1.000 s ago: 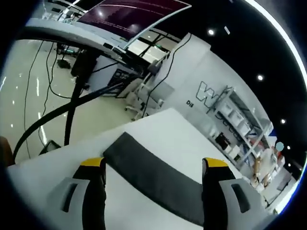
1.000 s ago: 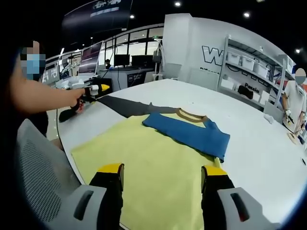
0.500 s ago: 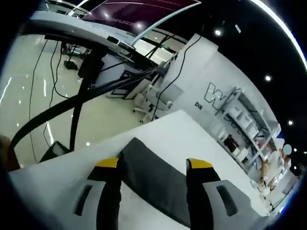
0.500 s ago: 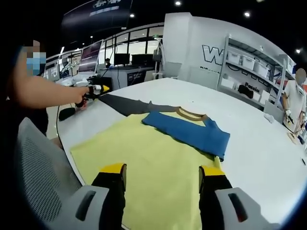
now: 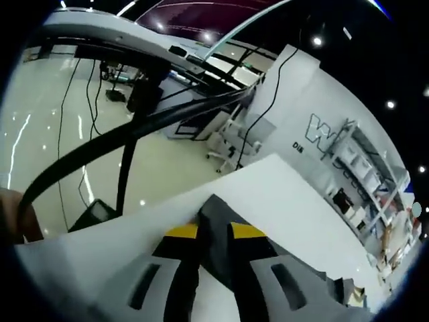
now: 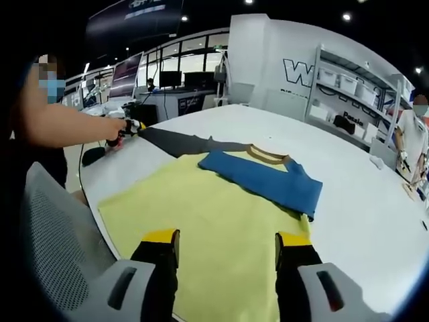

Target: Fold the garment on the visible template until the final outline fits inside the template.

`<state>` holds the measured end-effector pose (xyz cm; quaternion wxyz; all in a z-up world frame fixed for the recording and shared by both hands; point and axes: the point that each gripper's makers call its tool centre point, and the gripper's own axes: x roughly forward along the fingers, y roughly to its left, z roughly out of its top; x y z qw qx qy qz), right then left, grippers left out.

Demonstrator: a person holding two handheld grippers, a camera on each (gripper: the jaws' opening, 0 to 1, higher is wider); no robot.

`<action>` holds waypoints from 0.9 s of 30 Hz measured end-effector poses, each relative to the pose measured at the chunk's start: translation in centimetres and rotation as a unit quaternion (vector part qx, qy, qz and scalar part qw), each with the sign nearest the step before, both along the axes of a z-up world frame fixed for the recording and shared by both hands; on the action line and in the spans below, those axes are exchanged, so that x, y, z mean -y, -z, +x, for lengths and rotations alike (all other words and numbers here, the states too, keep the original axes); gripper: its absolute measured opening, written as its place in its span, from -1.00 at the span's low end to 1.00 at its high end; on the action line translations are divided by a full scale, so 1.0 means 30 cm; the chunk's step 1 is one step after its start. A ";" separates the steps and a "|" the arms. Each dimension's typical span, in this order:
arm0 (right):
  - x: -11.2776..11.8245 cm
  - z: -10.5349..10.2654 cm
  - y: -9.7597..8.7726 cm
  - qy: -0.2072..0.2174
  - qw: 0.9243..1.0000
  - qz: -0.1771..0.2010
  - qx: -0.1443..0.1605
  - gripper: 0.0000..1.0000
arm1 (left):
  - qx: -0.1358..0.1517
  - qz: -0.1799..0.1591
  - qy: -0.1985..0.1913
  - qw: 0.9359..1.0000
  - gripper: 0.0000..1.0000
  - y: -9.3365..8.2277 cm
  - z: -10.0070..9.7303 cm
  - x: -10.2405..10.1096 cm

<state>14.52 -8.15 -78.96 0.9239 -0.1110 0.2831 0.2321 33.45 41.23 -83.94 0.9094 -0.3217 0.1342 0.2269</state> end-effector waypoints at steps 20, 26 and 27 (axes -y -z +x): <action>0.008 0.006 -0.007 0.005 1.000 0.004 0.003 0.05 | -0.009 0.070 0.044 0.996 -1.00 -0.066 0.013 0.025; 0.011 0.008 -0.016 0.007 1.000 0.006 0.008 0.03 | 0.012 0.078 0.056 0.995 -1.00 -0.134 0.023 0.056; 0.011 0.008 -0.017 0.007 1.000 0.006 0.008 0.03 | 0.015 0.081 0.058 0.995 -1.00 -0.146 0.026 0.061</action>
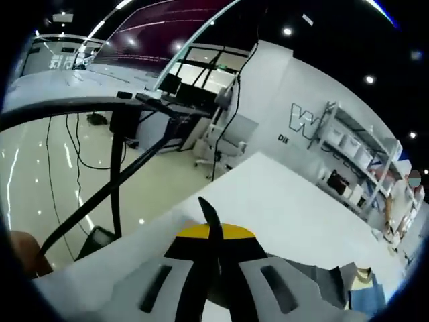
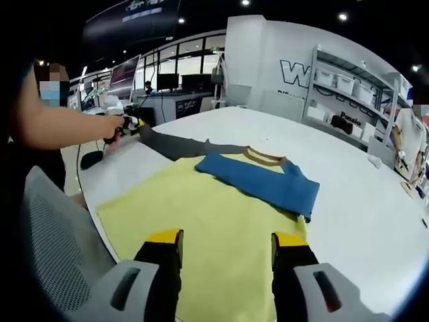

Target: Fold the garment on the visible template until the final outline fits inside the template.

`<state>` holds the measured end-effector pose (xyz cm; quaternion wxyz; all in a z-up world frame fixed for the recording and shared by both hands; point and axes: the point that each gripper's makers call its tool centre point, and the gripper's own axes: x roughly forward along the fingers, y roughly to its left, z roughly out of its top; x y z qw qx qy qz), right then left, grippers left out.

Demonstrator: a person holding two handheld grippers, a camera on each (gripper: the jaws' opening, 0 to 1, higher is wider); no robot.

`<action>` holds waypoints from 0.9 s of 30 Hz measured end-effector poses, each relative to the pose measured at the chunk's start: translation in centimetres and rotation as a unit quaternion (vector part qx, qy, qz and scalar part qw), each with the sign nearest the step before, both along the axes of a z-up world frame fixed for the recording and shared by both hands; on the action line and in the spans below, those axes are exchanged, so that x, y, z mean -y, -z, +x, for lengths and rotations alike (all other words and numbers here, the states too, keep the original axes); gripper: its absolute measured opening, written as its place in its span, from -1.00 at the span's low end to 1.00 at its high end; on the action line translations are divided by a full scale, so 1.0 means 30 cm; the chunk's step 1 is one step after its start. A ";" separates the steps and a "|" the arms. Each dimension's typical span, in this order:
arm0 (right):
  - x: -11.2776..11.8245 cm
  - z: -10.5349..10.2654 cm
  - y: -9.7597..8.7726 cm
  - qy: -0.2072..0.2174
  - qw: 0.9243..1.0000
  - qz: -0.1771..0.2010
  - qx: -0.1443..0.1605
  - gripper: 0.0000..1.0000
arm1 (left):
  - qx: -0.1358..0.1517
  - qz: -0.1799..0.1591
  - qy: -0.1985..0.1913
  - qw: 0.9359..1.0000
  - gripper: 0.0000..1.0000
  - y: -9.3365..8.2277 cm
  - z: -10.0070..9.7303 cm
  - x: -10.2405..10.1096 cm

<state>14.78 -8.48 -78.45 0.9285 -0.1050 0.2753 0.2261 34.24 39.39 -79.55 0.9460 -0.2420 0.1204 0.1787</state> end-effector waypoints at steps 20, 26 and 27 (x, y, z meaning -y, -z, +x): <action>0.006 -0.024 0.010 0.024 0.999 0.028 -0.029 0.72 | 0.103 0.046 0.096 0.989 -1.00 -0.410 0.063 0.233; 0.008 -0.046 0.013 0.035 0.997 0.052 -0.044 0.99 | 0.126 0.055 0.121 0.983 -1.00 -0.499 0.072 0.316; 0.011 -0.047 0.012 0.037 0.997 0.053 -0.044 0.99 | 0.129 0.056 0.124 0.982 -1.00 -0.511 0.070 0.329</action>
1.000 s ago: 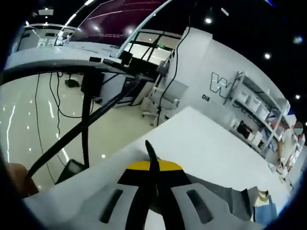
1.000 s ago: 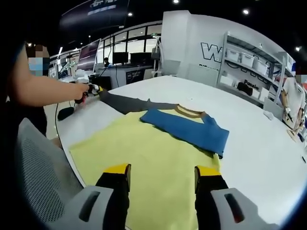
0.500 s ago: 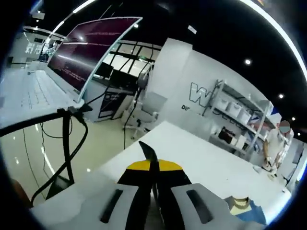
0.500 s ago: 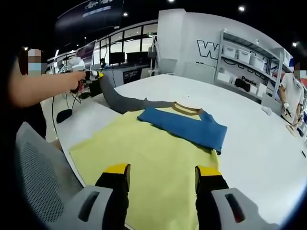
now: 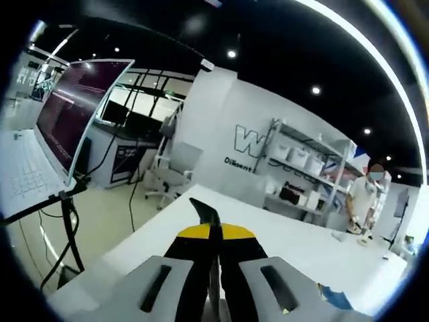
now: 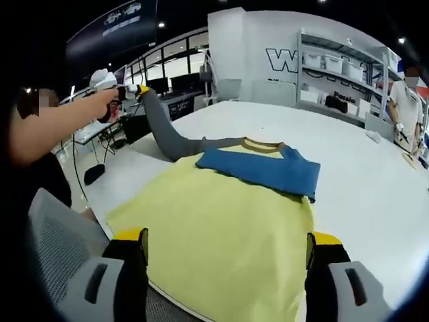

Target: Fold the garment on the visible template until the final outline fits inside the template.

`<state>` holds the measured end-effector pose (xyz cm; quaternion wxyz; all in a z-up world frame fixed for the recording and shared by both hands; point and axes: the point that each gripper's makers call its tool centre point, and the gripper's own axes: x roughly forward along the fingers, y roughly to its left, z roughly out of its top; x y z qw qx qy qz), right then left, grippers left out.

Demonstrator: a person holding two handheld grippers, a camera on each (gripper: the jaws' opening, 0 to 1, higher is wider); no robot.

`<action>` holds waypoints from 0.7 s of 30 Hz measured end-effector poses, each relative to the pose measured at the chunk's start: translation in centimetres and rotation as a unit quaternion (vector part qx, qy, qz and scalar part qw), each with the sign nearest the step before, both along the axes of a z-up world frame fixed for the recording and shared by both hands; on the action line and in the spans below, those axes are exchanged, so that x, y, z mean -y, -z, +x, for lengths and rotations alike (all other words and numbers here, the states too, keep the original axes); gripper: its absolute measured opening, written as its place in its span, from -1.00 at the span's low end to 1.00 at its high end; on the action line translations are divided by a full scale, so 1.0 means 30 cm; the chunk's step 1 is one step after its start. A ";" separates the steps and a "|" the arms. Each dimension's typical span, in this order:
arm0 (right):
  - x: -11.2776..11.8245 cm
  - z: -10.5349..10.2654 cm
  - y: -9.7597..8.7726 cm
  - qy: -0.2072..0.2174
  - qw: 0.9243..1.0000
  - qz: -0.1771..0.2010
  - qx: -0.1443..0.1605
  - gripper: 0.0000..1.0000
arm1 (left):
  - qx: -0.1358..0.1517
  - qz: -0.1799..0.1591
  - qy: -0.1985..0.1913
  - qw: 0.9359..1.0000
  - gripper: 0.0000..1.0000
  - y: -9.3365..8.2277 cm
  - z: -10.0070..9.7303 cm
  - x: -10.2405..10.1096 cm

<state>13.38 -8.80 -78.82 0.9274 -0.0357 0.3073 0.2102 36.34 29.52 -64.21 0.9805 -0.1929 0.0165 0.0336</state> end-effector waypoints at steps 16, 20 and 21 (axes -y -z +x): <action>-0.028 -0.014 -0.003 -0.018 1.000 0.009 0.002 0.99 | 0.063 0.044 0.093 0.993 -1.00 -0.221 0.002 0.326; -0.032 -0.017 -0.003 -0.022 1.000 0.009 0.002 0.98 | 0.071 0.060 0.127 0.988 -1.00 -0.246 0.001 0.438; -0.036 -0.019 -0.003 -0.025 1.000 0.010 0.001 0.98 | 0.075 0.068 0.138 0.985 -1.00 -0.254 -0.001 0.478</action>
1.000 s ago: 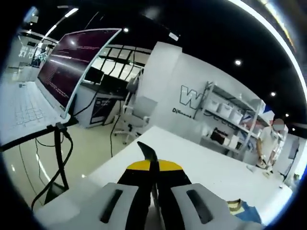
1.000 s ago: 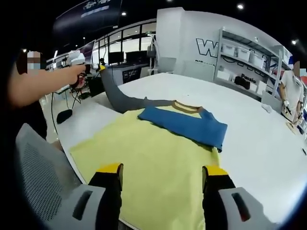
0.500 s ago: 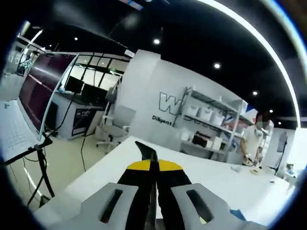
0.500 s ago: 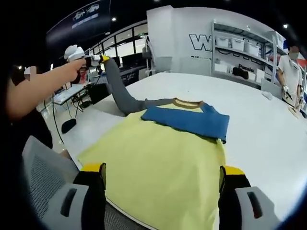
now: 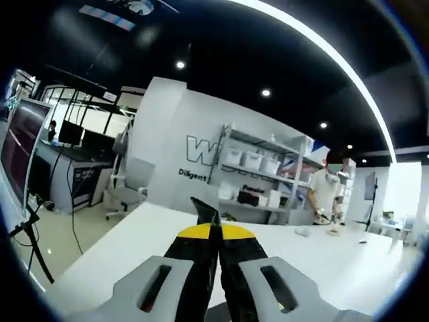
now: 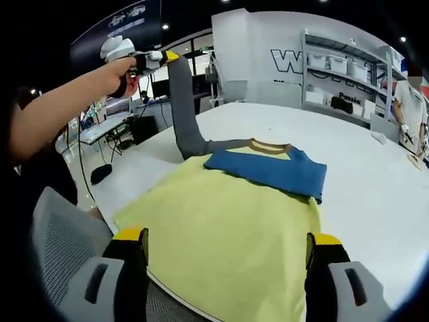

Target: Fold the garment on the visible template until the final outline fits inside the template.

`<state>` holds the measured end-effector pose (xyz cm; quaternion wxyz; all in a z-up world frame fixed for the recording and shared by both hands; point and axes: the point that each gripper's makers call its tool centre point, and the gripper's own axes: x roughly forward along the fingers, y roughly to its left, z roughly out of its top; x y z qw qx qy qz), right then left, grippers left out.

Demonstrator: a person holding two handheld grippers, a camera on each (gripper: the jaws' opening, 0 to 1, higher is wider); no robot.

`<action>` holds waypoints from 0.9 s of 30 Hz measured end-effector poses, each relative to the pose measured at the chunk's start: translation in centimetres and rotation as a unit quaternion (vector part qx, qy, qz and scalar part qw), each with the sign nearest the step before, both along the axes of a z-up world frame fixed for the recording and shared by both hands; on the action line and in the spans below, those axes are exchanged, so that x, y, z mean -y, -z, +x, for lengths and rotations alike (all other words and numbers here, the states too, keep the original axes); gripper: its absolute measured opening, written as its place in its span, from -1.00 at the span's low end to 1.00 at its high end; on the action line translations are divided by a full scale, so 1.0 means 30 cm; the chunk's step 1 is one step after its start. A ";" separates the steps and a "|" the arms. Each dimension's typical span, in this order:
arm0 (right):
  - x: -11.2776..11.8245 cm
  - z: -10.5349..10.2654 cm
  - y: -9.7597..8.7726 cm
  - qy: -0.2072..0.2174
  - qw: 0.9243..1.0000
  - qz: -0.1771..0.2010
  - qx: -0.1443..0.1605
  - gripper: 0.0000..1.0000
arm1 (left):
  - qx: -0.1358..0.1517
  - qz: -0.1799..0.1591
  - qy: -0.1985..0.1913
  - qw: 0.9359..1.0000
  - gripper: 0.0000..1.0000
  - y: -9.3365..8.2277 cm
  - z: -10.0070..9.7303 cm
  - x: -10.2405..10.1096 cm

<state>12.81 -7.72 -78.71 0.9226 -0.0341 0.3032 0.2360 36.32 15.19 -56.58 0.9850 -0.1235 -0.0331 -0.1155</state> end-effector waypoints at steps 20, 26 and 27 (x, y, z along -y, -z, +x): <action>0.006 -0.014 -0.004 -0.003 1.000 0.016 -0.007 0.89 | -0.040 0.096 0.171 0.980 -1.00 0.274 -0.002 0.710; 0.002 -0.022 0.006 -0.007 1.000 0.015 -0.016 0.86 | -0.048 0.169 0.231 0.957 -1.00 0.466 -0.076 0.881; 0.002 -0.023 0.008 -0.007 1.000 0.015 -0.017 0.86 | -0.049 0.181 0.238 0.953 -1.00 0.491 -0.086 0.899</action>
